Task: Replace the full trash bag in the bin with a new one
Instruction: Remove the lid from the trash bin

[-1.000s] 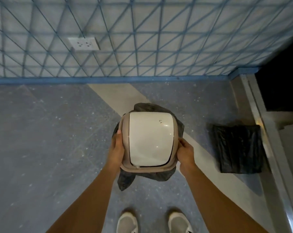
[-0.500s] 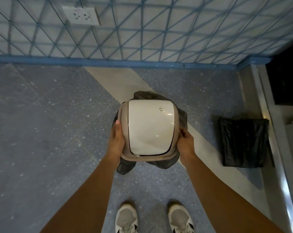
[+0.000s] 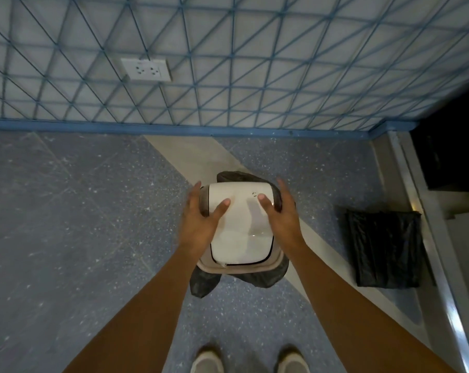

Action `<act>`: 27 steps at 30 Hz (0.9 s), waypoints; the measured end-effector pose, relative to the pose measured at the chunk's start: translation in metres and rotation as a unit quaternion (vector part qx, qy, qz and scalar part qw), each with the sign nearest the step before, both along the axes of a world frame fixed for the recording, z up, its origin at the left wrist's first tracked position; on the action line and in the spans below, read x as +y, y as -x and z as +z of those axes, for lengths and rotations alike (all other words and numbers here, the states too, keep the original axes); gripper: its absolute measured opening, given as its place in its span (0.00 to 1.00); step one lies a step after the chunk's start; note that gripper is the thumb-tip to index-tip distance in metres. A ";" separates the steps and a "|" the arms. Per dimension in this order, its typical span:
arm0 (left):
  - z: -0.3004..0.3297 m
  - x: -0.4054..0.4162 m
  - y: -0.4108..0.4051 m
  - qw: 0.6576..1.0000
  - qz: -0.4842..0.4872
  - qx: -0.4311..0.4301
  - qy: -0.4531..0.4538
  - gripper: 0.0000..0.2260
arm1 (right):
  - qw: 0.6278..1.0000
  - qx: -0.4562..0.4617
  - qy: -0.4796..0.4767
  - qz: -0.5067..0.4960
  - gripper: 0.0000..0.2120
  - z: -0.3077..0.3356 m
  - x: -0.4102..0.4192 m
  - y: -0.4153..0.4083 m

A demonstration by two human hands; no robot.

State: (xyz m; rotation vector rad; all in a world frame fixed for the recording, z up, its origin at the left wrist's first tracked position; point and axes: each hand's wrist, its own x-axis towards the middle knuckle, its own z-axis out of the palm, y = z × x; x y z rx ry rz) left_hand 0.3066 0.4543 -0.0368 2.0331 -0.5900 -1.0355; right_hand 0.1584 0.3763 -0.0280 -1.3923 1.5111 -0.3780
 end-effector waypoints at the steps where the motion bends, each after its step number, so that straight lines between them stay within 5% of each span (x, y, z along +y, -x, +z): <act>1: -0.002 0.000 0.003 1.000 -0.017 -0.008 0.002 0.39 | 0.999 0.026 0.010 0.029 0.37 -0.001 0.000 -0.003; 12: 0.013 0.001 0.018 0.998 -0.016 -0.058 0.030 0.41 | 0.989 0.087 0.080 0.087 0.30 0.012 0.011 -0.002; 27: 0.150 0.113 -0.011 0.961 0.120 -0.203 0.145 0.31 | 0.948 -0.037 0.269 0.165 0.36 0.133 0.112 -0.047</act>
